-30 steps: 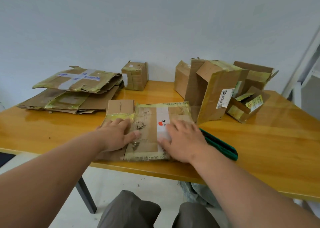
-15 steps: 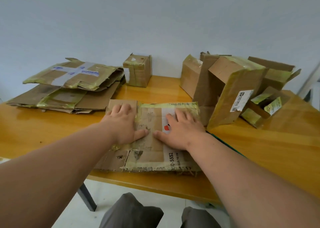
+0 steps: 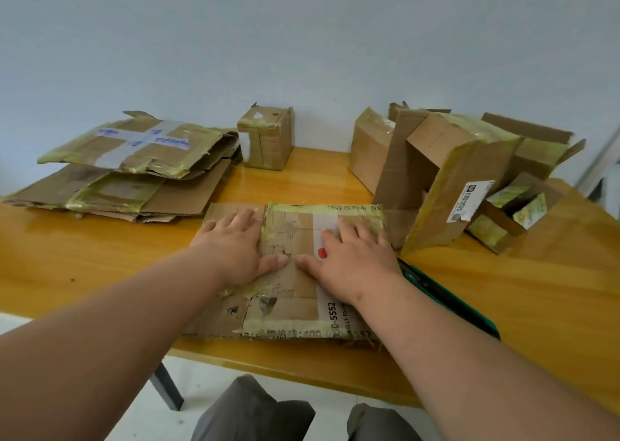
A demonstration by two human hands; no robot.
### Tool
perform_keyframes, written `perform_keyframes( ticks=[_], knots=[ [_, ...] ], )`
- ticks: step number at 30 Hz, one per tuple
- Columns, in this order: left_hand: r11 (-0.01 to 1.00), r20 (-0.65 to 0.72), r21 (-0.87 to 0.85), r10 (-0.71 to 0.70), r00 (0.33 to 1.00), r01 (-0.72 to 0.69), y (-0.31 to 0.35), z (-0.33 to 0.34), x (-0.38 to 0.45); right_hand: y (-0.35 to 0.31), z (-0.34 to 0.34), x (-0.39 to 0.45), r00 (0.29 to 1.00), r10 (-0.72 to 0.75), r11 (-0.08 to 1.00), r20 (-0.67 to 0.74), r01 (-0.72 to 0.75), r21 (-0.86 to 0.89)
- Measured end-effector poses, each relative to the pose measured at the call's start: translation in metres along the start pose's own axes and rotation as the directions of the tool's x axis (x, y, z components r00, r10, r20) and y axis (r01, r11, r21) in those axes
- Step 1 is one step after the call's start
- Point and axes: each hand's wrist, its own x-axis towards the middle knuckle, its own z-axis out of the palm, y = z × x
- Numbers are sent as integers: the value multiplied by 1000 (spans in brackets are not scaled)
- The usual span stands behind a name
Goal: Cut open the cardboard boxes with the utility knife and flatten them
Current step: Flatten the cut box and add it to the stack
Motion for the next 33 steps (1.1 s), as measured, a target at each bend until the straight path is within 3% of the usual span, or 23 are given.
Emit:
perform_keyframes(
  ticks=[3, 7, 10, 19, 25, 33],
  knots=[
    [999, -109, -48, -3, 994, -2, 15, -2, -15, -10, 2, -15, 993, -33, 999, -110, 36, 25],
    [988, 66, -145, 61, 996, -51, 14, 0, -29, -6, 5, -27, 992, -43, 993, 120, 29, 117],
    [989, 136, -92, 123, 983, -112, 9, 7, -41, -1, 9, -42, 990, -56, 994, 132, 43, 100],
    [987, 1, -138, 81, 997, -80, 11, 25, -53, -7, 16, -57, 1000, -25, 991, -10, 26, 129],
    [987, -94, -152, 38, 995, -52, 17, 30, -64, -7, 14, -66, 998, 50, 994, 33, -53, 97],
    [986, 117, -150, 90, 989, -72, 10, 22, -72, 5, 17, -82, 994, 46, 989, 98, -59, 139]
  ],
)
